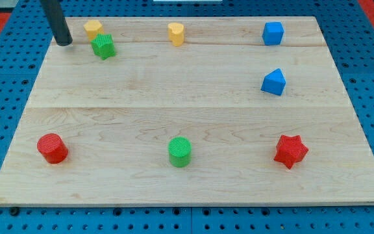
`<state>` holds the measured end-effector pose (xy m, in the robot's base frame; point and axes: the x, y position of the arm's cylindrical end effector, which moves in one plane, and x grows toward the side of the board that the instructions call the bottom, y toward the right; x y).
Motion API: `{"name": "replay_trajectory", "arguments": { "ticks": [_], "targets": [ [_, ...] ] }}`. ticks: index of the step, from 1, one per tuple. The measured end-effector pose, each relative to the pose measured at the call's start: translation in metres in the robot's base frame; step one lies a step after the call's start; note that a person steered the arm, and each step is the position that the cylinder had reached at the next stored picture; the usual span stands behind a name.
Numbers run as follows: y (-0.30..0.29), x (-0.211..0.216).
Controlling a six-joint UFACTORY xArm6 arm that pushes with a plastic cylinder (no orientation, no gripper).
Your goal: Place the yellow hexagon close to yellow heart
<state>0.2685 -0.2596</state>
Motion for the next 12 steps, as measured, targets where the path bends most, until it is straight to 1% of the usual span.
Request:
{"name": "replay_trajectory", "arguments": {
  "ticks": [1,2,3,4,5,6,7,8,9,10,11,12],
  "targets": [
    [0.082,-0.029],
    [0.160,-0.027],
    [0.137,-0.021],
    [0.064,-0.023],
    [0.070,-0.077],
    [0.070,-0.077],
    [0.109,-0.077],
    [0.169,-0.075],
    [0.211,-0.054],
    [0.282,-0.044],
    [0.282,0.010],
    [0.284,0.021]
  ]
}}
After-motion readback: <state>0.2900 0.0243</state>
